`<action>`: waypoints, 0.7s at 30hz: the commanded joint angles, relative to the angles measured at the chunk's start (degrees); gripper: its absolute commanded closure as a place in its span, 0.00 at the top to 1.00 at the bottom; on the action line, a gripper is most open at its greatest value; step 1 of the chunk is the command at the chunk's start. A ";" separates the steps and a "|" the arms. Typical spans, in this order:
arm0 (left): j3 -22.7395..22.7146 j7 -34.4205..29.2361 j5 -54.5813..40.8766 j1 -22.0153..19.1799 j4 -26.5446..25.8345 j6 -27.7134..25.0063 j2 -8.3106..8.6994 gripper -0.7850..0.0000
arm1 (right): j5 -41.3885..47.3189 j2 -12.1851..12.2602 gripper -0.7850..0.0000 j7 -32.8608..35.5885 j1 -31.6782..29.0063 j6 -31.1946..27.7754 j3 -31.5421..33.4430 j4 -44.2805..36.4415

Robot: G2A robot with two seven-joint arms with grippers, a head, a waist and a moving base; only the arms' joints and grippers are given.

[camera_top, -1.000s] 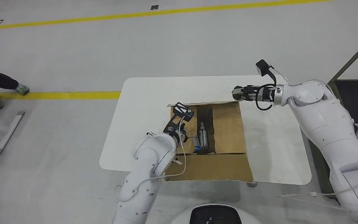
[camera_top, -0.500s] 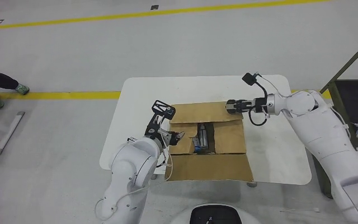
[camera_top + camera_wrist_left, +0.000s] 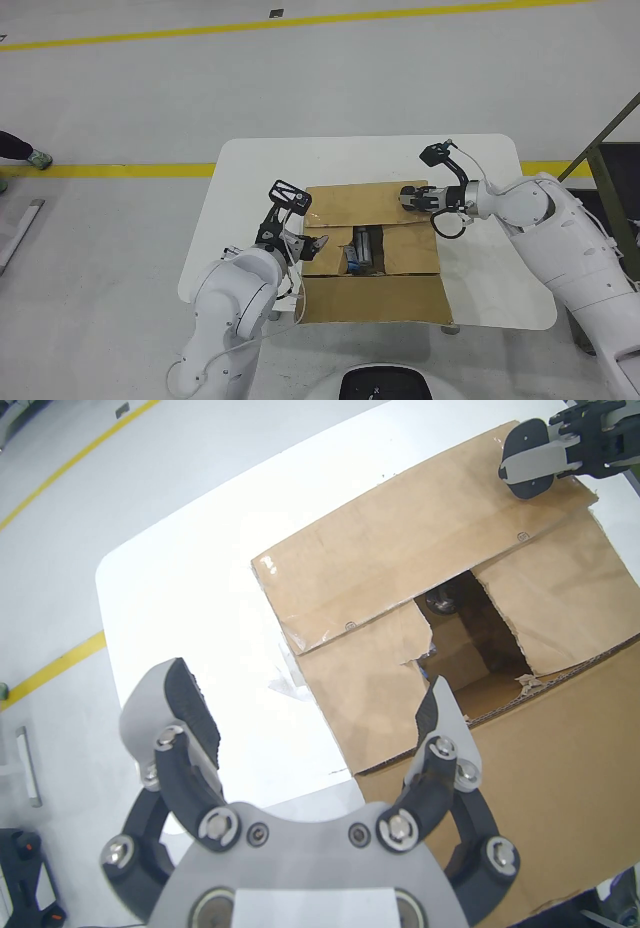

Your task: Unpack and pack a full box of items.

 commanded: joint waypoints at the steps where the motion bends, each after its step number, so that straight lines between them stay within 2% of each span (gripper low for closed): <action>1: -1.95 0.24 -0.46 1.93 -1.78 -4.33 0.56 1.00 | -1.18 0.22 0.00 -0.75 -0.89 -0.47 0.09 -1.14; 9: -10.24 1.55 -3.55 9.77 -4.55 -20.49 2.91 1.00 | -1.90 1.04 0.00 -5.42 -4.59 -2.35 2.09 -4.42; 12: -11.92 6.63 1.30 13.24 -4.47 -25.57 4.55 1.00 | -1.97 1.31 0.00 -5.81 -5.54 -1.77 2.66 -5.39; 16: -13.97 9.35 3.91 16.34 -4.25 -28.28 6.07 1.00 | -2.47 1.58 0.00 -5.80 -6.38 -1.46 2.91 -6.59; 21: -12.73 12.26 6.13 19.26 -4.23 -31.20 7.65 1.00 | -1.98 1.73 0.00 -6.39 -7.15 -2.09 2.88 -7.17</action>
